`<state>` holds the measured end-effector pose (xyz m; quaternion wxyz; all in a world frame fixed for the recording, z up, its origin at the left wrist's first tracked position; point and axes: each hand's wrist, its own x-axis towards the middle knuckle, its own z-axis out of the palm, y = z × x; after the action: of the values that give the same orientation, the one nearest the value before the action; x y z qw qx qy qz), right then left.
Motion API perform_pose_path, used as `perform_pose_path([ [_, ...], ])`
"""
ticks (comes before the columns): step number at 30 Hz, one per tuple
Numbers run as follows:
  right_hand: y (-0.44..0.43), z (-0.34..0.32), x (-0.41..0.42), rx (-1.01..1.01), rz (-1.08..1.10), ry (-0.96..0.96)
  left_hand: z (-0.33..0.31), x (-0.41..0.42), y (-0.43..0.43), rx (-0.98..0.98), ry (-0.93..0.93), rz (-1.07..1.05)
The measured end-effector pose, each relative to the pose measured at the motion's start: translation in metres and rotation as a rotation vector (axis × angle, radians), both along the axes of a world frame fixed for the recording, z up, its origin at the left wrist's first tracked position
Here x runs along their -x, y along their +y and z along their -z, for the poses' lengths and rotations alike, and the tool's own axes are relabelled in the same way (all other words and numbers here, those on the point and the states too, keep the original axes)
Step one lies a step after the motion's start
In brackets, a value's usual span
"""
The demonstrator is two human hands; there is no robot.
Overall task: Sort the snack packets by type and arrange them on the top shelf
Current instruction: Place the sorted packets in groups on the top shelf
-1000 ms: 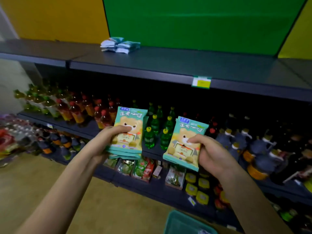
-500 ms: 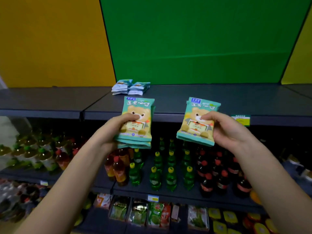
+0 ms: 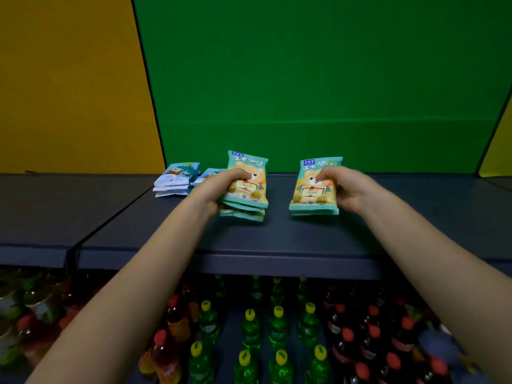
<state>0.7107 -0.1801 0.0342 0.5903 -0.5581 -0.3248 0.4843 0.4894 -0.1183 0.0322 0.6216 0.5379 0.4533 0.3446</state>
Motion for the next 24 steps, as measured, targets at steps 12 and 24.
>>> perform_pose_path([
  [12,0.106,0.016,-0.014,0.144,0.076,-0.246,0.018,-0.046,0.106,-0.005,0.114,-0.056],
  [24,0.097,0.019,0.003,0.229,0.090,-0.902,0.024,-0.056,0.100,-0.593,0.714,-0.163],
])
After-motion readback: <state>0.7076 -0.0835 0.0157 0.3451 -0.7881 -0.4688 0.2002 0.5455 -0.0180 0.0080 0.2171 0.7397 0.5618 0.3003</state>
